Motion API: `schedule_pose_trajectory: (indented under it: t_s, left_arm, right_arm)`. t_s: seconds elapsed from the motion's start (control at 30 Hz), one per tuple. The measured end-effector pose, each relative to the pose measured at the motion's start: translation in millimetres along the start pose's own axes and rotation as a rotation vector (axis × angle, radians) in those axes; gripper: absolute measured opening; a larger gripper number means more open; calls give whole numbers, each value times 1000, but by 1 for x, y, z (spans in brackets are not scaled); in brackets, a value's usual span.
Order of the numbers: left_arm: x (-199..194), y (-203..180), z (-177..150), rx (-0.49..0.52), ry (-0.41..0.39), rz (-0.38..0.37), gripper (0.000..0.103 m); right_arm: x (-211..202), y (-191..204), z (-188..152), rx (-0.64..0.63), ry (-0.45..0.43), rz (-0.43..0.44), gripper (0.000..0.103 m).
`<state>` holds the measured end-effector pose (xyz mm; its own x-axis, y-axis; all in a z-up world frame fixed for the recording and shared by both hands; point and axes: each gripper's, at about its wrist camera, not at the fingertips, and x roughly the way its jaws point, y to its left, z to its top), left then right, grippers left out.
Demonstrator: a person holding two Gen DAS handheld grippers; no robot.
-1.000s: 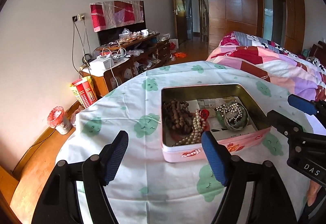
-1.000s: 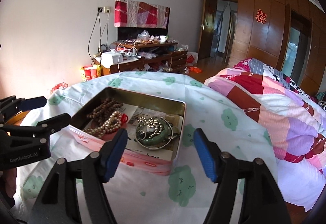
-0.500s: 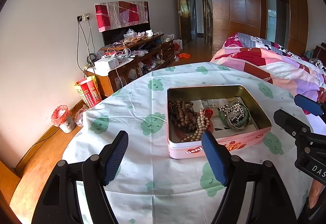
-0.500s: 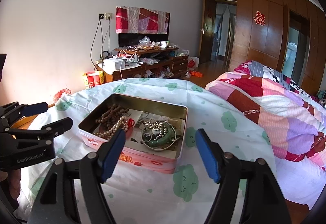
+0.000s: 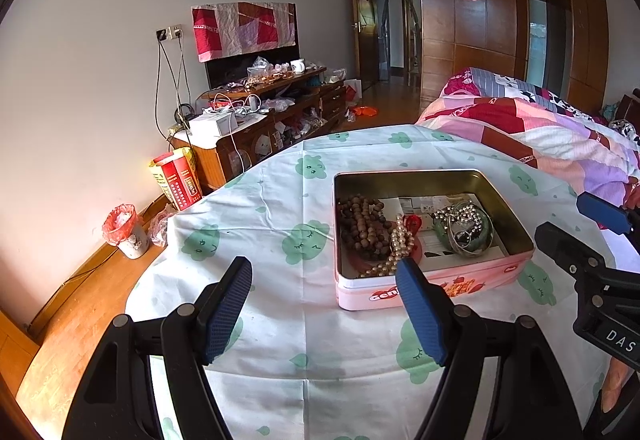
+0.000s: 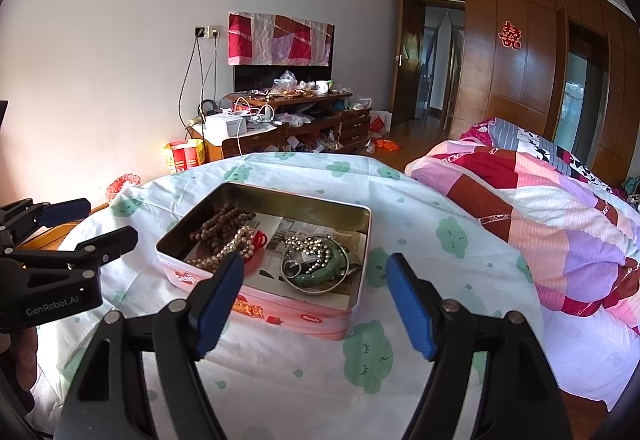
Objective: Organize jewelry
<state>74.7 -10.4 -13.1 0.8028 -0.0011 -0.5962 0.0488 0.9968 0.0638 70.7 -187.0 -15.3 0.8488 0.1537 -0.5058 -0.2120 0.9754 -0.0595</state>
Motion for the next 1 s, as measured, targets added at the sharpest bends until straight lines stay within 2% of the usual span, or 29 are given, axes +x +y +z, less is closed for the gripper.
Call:
schedule_pose_trajectory:
  t_s: [1.0]
  left_arm:
    - [0,4,0,3,-3,9,75]
  right_arm:
    - [1,3,-3,1,0,3,80]
